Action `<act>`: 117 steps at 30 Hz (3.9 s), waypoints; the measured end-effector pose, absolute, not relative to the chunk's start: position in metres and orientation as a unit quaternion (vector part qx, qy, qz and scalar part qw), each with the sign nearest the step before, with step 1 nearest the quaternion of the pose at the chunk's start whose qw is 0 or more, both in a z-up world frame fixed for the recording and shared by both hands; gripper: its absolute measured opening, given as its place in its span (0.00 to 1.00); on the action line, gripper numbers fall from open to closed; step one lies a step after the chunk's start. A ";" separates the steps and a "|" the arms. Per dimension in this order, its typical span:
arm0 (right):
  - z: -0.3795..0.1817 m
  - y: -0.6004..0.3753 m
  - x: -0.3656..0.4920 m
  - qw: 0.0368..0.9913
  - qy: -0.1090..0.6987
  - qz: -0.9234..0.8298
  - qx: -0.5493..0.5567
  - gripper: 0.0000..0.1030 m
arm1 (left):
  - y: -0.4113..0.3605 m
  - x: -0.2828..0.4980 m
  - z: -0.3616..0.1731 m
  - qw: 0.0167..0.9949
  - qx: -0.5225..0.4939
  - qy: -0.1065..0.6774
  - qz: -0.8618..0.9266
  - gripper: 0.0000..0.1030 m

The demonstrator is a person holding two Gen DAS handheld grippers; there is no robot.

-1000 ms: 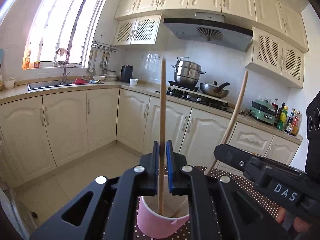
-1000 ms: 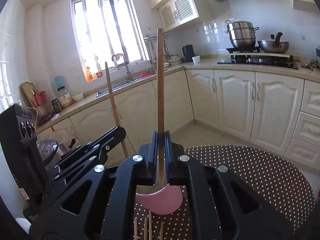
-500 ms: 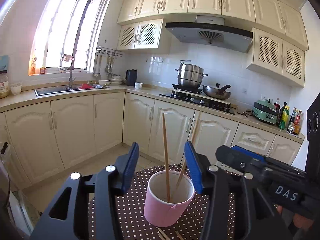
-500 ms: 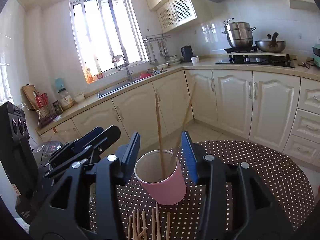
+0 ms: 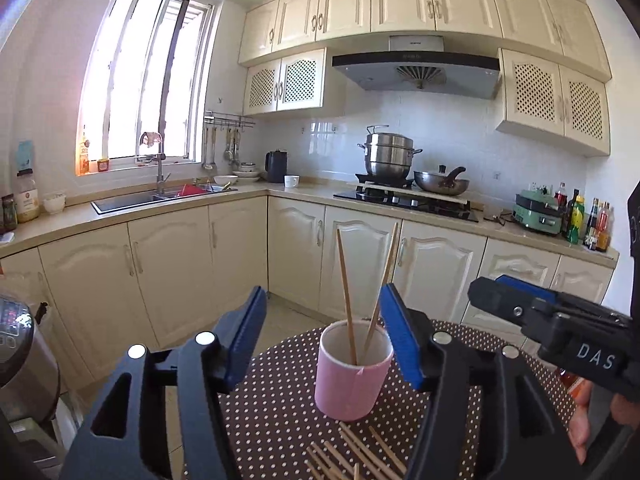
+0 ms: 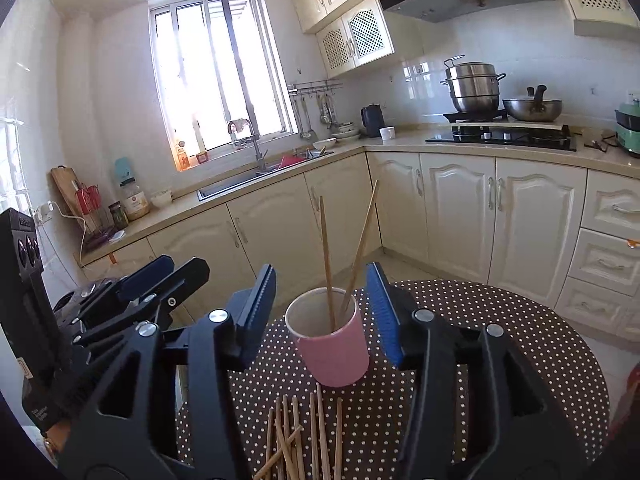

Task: Organize utensils
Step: 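Drop the chopsticks into the pink cup by opening both grippers, then grasp another chopstick from the pile with each gripper, then lift both held chopsticks and move them above the pink cup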

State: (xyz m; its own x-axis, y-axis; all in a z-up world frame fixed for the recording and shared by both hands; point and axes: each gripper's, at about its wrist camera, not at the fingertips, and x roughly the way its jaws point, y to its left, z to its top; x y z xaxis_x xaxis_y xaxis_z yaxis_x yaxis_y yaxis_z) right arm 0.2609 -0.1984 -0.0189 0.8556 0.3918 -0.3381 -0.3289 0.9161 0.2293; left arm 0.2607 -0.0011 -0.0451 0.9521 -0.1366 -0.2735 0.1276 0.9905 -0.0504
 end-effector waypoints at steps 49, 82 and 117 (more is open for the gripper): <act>-0.165 -0.177 0.244 0.860 0.469 0.199 -0.003 0.46 | 0.005 0.210 -0.210 0.867 -0.022 0.473 -0.157 0.06; -0.181 -0.104 0.330 0.778 0.590 0.167 -0.136 0.10 | 0.027 0.273 -0.206 0.847 -0.062 0.525 -0.058 0.06; -0.083 -0.217 0.251 0.873 0.425 0.236 0.041 0.06 | 0.015 0.208 -0.141 0.935 -0.114 0.301 -0.147 0.06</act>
